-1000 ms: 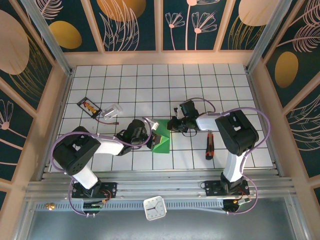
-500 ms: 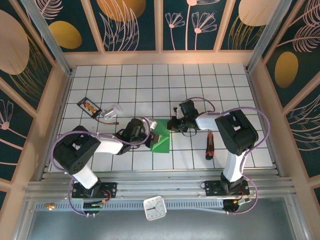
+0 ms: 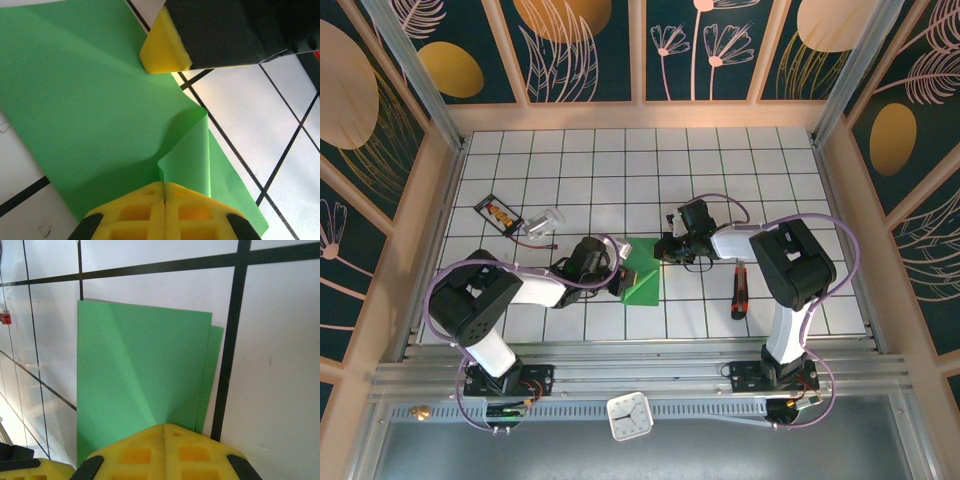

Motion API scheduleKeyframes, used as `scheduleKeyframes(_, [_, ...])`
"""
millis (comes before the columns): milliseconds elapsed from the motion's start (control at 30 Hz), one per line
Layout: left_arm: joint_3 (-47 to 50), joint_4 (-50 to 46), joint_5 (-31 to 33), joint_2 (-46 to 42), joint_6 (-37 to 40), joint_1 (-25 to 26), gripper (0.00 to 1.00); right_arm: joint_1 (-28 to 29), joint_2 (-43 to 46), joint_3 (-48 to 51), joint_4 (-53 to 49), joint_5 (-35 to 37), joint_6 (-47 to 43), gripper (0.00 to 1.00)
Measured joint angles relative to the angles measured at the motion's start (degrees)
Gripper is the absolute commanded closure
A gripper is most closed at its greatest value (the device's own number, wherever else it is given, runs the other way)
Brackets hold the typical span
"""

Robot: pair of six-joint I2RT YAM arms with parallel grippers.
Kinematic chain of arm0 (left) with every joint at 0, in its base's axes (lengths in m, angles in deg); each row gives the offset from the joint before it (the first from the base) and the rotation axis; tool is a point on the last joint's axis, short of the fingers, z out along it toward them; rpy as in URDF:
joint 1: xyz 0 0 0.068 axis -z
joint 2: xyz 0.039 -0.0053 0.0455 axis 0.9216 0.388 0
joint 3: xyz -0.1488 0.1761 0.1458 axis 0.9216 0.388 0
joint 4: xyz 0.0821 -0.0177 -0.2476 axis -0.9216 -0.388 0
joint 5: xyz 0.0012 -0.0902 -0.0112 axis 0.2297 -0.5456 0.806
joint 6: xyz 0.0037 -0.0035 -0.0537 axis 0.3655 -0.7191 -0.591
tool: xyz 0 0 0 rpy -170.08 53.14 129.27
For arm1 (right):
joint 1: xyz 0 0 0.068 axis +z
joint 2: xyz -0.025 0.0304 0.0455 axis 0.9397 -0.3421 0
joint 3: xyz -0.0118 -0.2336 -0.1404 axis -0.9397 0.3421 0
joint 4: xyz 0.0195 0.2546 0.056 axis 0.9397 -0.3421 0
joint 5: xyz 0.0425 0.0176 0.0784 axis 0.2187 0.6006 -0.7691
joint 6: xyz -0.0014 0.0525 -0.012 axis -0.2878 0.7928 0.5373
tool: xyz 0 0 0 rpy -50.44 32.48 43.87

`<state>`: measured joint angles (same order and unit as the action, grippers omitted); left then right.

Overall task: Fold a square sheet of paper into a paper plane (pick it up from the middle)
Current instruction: Fold the triangle a second time at the center of the table.

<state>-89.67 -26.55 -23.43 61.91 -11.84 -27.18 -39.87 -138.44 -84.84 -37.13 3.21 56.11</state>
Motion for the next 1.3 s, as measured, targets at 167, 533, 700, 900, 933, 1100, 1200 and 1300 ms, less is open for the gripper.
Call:
scheduleKeyframes(167, [-0.3, -0.4, 0.4, 0.3, 0.4, 0.0, 1.00, 0.0, 0.0, 0.0, 0.0, 0.1, 0.0, 0.94])
scheduleKeyframes(533, [-1.9, -1.9, 1.1, 1.7, 1.0, 0.0, 1.00, 0.3, 0.0, -0.3, -0.2, 0.8, -0.1, 0.94])
scheduleKeyframes(700, [-2.1, -2.3, 1.3, 1.7, 1.4, -0.2, 1.00, 0.3, 0.0, -0.3, -0.2, 0.8, -0.2, 0.94])
scheduleKeyframes(900, [-2.1, -3.0, 1.7, 1.7, 1.7, -0.3, 1.00, 0.4, 0.0, -0.3, -0.2, 0.8, -0.7, 0.94])
scheduleKeyframes(933, [-2.1, -3.1, 1.9, 1.7, 1.8, -0.3, 1.00, 0.4, 0.0, -0.3, -0.2, 0.8, -0.7, 0.94])
scheduleKeyframes(1100, [-2.1, -3.1, 2.2, 1.7, 1.8, -0.4, 1.00, 0.4, 0.0, -0.3, -0.2, 0.8, -0.9, 0.94])
scheduleKeyframes(1200, [-2.1, -3.1, 2.2, 1.7, 1.8, -0.4, 1.00, 0.4, 0.0, -0.3, -0.2, 0.8, -0.9, 0.95])
scheduleKeyframes(1300, [-2.1, -3.1, 2.1, 1.7, 1.8, -0.4, 1.00, 0.4, 0.0, -0.3, -0.2, 0.8, -0.9, 0.95])
